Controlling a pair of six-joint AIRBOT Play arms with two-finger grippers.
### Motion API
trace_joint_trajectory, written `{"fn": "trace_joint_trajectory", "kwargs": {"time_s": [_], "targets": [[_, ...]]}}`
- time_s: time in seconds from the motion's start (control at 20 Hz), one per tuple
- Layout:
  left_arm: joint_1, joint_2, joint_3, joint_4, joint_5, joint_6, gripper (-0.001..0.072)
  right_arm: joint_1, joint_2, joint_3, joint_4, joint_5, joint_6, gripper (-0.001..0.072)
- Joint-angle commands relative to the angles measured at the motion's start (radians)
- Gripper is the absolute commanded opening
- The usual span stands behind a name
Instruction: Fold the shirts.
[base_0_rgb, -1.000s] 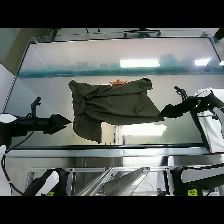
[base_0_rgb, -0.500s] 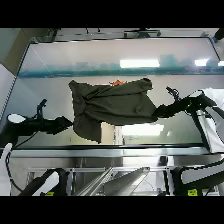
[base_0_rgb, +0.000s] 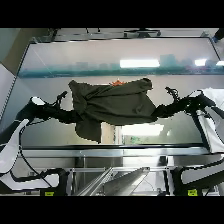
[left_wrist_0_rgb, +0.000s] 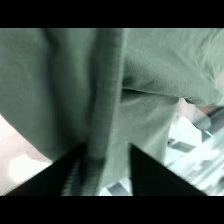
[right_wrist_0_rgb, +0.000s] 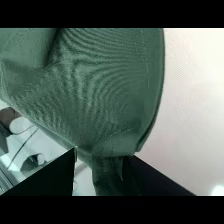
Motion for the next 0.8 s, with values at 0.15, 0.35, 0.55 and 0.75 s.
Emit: {"fn": "trace_joint_trajectory", "kwargs": {"time_s": [0.15,0.35,0.55,0.75], "targets": [[0.028,-0.041,0.038,0.001,-0.138,0.024,0.0068,-0.001,0.0,0.0,-0.011,0.031,0.001,0.0365],[0.011,-0.041,0.038,-0.033,-0.104,0.04,0.0027,0.006,0.0,0.0,0.008,0.04,0.002,0.0016],[0.047,0.021,0.039,-0.298,-0.229,0.131,0.0025,-0.01,0.083,0.015,0.116,0.134,0.0,0.0015],[0.156,0.247,0.136,-0.743,-0.462,0.165,0.002,-0.122,0.408,0.132,0.514,0.292,-0.051,0.0015]]}}
